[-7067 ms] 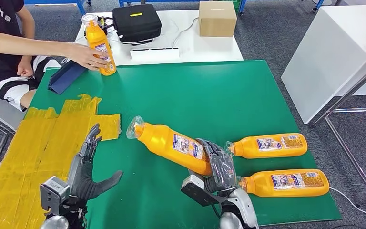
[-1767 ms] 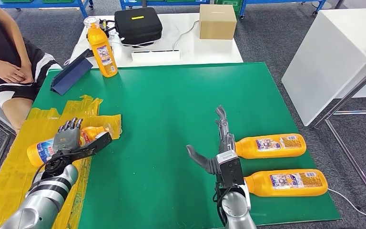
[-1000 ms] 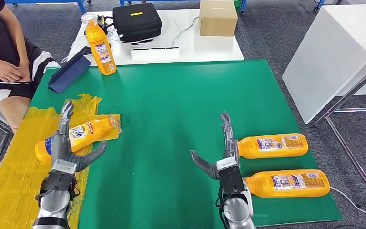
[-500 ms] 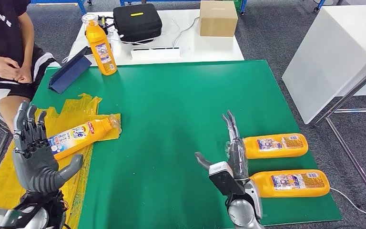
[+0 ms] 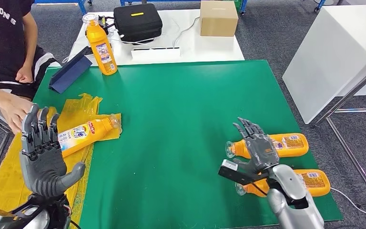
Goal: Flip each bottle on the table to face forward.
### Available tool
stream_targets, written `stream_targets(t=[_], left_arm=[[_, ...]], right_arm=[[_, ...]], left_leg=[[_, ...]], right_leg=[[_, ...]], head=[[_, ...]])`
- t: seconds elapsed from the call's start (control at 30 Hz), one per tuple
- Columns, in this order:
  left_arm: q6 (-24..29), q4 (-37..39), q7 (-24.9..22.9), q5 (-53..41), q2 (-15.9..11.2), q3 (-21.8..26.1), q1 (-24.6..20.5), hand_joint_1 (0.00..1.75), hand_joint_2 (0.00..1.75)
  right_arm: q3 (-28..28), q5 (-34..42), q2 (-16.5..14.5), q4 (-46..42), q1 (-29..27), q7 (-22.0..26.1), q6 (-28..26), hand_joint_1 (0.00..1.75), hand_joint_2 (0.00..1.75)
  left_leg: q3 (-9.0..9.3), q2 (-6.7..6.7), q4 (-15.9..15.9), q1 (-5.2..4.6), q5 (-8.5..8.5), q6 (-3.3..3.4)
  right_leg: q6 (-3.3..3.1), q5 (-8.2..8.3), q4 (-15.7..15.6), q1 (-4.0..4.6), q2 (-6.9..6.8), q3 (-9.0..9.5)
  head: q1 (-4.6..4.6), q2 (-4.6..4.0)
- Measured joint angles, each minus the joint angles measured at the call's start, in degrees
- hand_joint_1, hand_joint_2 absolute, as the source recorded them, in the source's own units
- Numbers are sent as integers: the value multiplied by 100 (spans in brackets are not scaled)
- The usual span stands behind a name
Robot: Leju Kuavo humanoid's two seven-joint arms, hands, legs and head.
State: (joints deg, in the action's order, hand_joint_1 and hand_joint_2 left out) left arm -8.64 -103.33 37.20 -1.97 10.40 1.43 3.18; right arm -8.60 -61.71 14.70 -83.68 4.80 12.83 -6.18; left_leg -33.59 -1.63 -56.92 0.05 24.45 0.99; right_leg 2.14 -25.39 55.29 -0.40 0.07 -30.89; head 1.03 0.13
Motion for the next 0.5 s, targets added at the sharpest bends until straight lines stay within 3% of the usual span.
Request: stream_targets(t=[0.23, 0.5], left_arm=[[-52, 244, -13, 68, 4, 29, -143, 0, 175], [-115, 442, -23, 127, 9, 51, -180, 0, 175]], right_arm=[[239, 39, 624, 924, 599, 90, 31, 0, 175], [365, -73, 900, 1580, 877, 118, 3, 0, 175]], left_leg=[[0, 0, 0, 0, 0, 0], [-1, 2, 0, 0, 1, 0]], right_leg=[[1, 0, 0, 1, 0, 0], [1, 0, 0, 1, 0, 0]], head=[[1, 0], [1, 0]])
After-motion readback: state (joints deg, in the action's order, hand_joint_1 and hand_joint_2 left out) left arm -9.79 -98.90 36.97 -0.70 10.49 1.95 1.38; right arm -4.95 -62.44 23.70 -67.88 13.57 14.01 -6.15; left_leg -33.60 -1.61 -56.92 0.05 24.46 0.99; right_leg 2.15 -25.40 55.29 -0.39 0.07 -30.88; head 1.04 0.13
